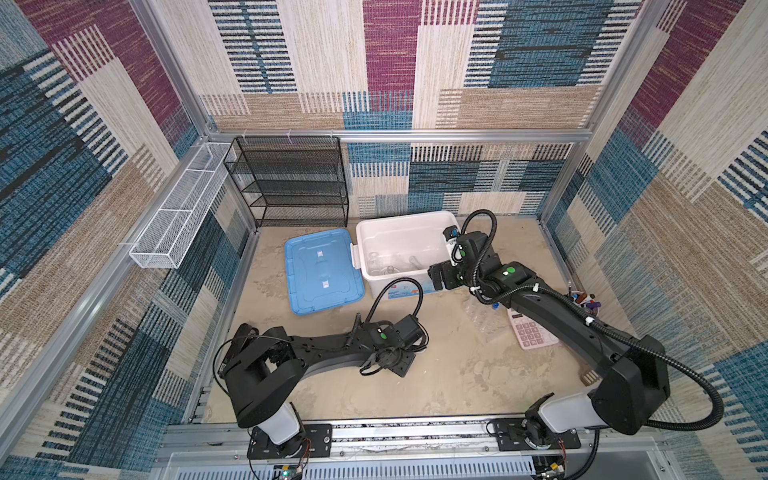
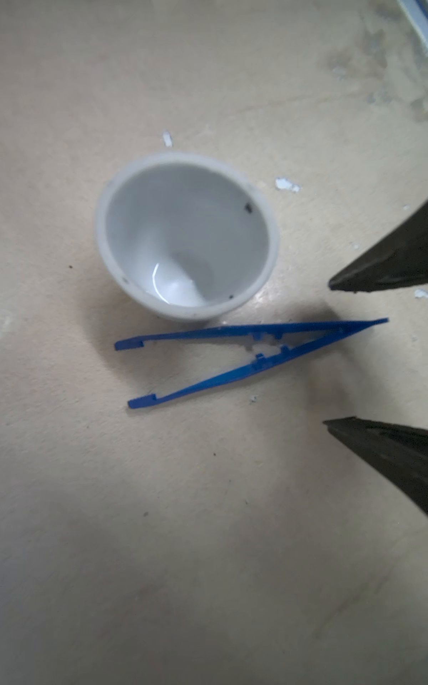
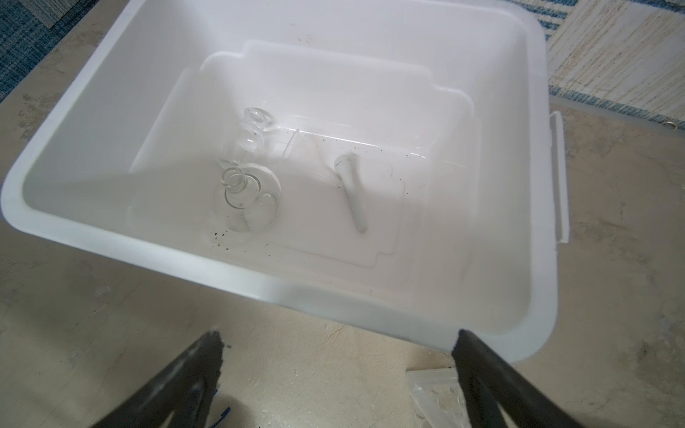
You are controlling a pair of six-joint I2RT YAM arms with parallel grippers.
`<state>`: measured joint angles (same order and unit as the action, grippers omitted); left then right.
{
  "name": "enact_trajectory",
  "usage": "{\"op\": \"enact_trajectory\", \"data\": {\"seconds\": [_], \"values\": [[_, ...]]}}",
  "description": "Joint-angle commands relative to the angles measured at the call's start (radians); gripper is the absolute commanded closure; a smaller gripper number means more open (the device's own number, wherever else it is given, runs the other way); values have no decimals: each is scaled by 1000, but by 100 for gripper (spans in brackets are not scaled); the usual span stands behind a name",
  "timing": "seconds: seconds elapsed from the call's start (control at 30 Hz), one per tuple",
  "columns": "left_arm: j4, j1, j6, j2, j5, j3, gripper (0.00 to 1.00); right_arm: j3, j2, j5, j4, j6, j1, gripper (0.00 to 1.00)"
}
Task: Organize the chemistry lab equipment
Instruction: 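Lower the left gripper onto the blue tweezers and close on them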
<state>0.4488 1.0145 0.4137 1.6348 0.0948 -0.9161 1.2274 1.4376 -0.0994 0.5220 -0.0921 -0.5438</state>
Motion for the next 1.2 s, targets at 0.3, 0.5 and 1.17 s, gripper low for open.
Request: {"op": "enact_trajectory", "data": {"seconds": [0.3,0.5,1.17], "values": [[32,0,47,74,64,-52,63,-7,-2,-32,-36,9,-1,0],[33,-3,61,94,70,-49,82,-15,-3,-40,-34,12,-1,0],[98,-5,72,-16,153,-12,100,-49,-25,-33,-94,10,24,0]]}}
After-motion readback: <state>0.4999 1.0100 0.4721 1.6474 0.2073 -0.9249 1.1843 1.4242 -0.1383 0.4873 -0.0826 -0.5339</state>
